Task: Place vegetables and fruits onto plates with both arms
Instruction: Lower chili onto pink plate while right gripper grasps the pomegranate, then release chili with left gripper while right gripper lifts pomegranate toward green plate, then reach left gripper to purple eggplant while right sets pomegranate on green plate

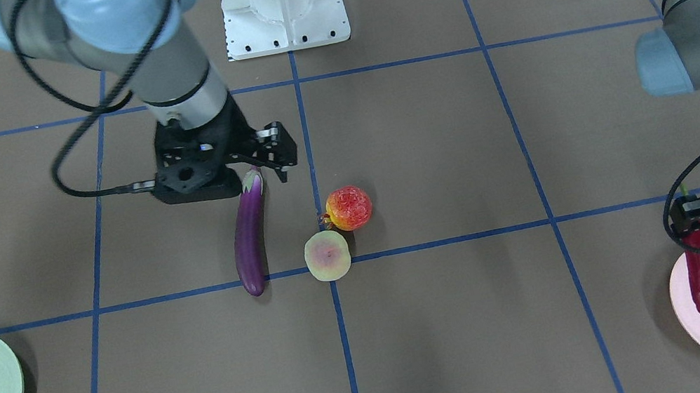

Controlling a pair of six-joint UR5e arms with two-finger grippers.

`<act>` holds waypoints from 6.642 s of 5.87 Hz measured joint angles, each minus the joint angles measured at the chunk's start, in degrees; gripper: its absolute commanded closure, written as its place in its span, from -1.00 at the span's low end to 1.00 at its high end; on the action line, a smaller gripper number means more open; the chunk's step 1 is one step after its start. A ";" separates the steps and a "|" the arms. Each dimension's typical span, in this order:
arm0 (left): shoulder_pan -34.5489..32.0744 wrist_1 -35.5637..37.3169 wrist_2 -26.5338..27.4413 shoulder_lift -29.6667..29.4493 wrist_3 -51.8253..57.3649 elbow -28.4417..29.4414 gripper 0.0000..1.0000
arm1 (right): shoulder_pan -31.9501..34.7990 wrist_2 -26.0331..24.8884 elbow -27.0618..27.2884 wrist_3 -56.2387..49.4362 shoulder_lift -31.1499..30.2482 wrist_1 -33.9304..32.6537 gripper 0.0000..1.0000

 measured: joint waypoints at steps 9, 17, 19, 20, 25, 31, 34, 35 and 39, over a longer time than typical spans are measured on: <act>-0.38 -5.24 6.98 -0.07 2.50 6.40 1.00 | -6.40 -7.52 -18.43 0.11 4.42 15.22 -1.00; -0.22 -7.50 8.16 -0.07 2.53 9.60 1.00 | -7.23 -8.29 -22.09 1.25 4.77 20.05 1.00; 1.40 -10.10 11.71 0.00 2.63 13.76 1.00 | -6.78 -8.06 -19.69 1.71 5.06 19.84 1.00; 2.97 -10.31 13.01 0.02 2.46 14.91 1.00 | -6.01 -7.86 -17.72 1.80 5.11 19.44 1.00; 7.94 -16.67 21.98 -0.85 -12.05 19.68 -1.00 | 1.10 -5.47 -12.29 1.80 5.30 16.80 1.00; 5.54 1.15 8.18 -8.53 -15.41 5.80 -1.00 | 21.94 3.31 -11.11 -25.58 2.15 4.03 1.00; 10.39 20.05 0.73 -10.18 -27.39 -15.66 -1.00 | 30.05 2.49 -11.32 -49.92 -8.13 3.06 1.00; 15.59 20.84 0.42 -11.64 -35.09 -18.34 -1.00 | 30.76 -0.17 -11.49 -54.85 -11.62 3.55 1.00; 33.39 12.37 9.93 -14.35 -55.42 -19.23 -1.00 | 28.48 -2.51 -17.91 -58.24 -20.38 16.49 1.00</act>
